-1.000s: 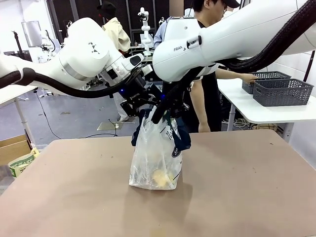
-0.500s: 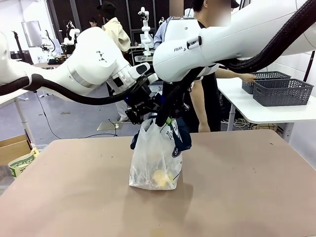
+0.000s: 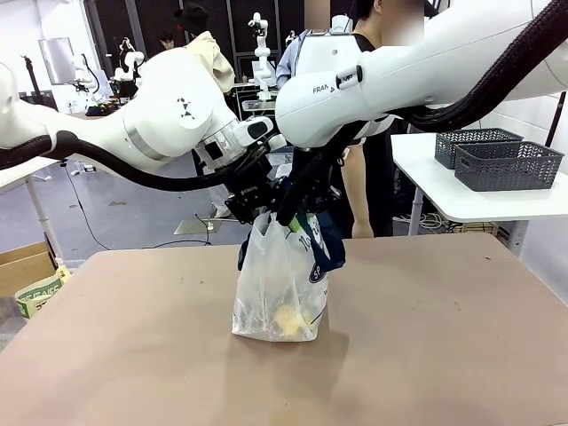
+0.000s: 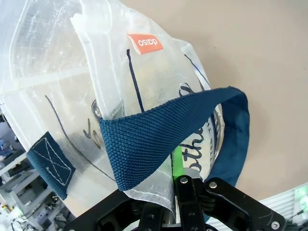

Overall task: Transfer purchased items from the store into the shopping bag.
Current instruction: Move the Reusable shopping bag to the right side of the table.

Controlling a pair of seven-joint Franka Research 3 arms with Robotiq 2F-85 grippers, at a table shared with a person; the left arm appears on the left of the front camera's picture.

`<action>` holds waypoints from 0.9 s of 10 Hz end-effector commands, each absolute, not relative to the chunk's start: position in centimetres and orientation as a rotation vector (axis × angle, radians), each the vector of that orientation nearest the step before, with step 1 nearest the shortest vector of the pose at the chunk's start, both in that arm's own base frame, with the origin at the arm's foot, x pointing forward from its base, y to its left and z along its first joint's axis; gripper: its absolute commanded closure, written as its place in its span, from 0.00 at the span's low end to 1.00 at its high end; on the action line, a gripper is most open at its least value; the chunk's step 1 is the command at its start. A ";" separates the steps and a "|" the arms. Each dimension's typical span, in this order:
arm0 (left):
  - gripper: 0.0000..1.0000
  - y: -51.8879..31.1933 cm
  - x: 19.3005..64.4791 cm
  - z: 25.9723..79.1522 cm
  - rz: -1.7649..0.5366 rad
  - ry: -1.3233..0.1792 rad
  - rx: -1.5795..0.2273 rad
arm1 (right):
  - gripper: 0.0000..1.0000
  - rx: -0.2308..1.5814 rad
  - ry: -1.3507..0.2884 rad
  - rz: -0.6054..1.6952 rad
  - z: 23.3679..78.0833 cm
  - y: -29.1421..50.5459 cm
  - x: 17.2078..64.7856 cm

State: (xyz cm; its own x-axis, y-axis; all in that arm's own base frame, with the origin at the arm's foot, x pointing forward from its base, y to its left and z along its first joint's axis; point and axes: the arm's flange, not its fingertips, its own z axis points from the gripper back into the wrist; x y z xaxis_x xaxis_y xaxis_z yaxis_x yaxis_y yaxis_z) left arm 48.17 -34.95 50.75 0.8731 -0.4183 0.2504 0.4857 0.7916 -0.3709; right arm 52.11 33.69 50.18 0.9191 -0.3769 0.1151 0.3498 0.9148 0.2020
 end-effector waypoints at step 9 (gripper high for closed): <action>1.00 -33.9 47.5 50.9 -0.461 -0.189 -0.431 | 1.00 0.253 -0.159 -0.364 50.8 32.4 52.2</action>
State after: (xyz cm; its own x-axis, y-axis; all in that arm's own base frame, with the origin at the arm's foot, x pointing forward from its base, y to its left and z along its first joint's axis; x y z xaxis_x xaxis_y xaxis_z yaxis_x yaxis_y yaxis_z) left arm 48.32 -34.60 51.38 0.8725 -0.4042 0.2744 0.4836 0.7945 -0.3673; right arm 52.21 33.63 50.72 0.9157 -0.3856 0.1128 0.3532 0.9065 0.2311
